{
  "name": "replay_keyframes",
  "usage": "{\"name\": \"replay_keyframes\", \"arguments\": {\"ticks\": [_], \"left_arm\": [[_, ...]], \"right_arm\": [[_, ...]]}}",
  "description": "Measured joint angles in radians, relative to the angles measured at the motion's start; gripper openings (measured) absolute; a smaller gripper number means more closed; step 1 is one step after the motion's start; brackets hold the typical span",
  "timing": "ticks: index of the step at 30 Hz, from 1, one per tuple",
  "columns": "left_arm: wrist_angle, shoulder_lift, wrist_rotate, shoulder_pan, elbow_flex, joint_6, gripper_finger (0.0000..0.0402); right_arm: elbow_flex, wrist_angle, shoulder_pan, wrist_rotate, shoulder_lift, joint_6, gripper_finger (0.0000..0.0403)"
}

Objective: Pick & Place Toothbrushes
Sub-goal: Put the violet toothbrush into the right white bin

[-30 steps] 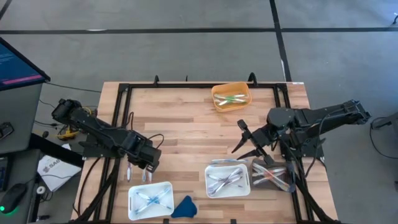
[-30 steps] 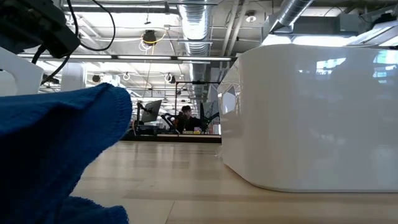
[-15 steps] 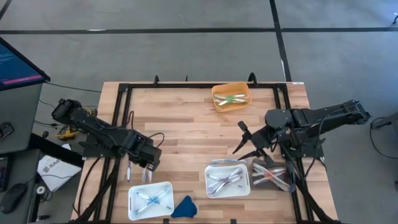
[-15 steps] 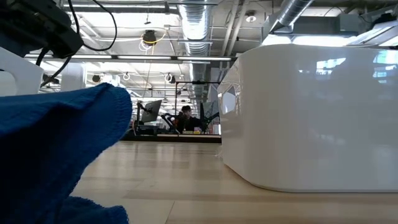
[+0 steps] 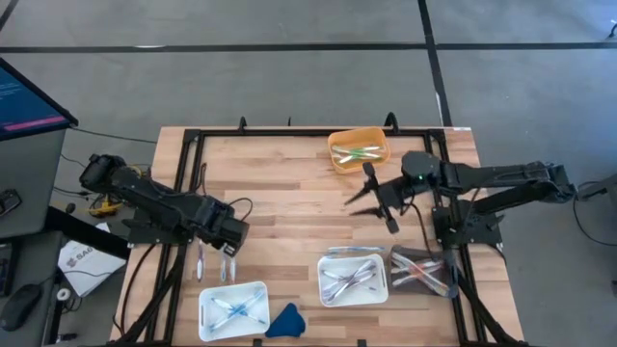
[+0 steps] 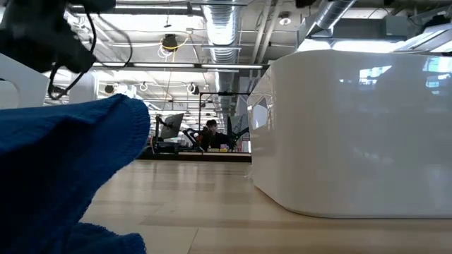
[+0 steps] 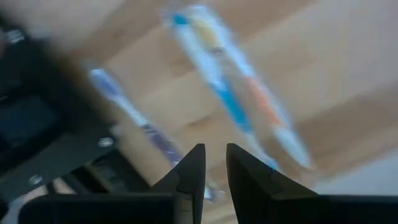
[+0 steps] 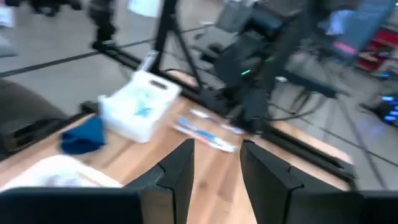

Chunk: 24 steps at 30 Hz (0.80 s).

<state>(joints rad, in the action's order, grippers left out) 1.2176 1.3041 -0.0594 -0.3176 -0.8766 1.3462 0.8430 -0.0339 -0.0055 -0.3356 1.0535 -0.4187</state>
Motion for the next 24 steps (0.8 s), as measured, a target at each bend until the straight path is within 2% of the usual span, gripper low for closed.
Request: {"name": "replay_keyframes", "arguments": {"ticks": [5,11,20,22,24], "left_arm": [[0.021,-0.008,-0.091,0.044,0.1,0.028,0.0064],[0.027,-0.007,-0.158,0.049,0.171,-0.026,0.0074],[0.006,-0.027,-0.176,0.033,0.168,-0.007,0.0065],[0.0,-0.027,-0.169,0.026,0.168,-0.011,0.0052],[0.013,-0.027,-0.131,0.011,0.168,-0.032,0.0023]], "right_arm": [[-0.006,0.035,-0.097,-0.001,0.015,0.022,0.0123],[-0.004,0.085,-0.14,-0.004,0.044,0.053,0.0123],[-0.005,0.149,-0.119,-0.004,0.065,0.1,0.0123],[-0.005,0.148,-0.116,-0.005,0.065,0.098,0.0123],[-0.005,0.148,-0.111,-0.006,0.065,0.098,0.0123]]}}
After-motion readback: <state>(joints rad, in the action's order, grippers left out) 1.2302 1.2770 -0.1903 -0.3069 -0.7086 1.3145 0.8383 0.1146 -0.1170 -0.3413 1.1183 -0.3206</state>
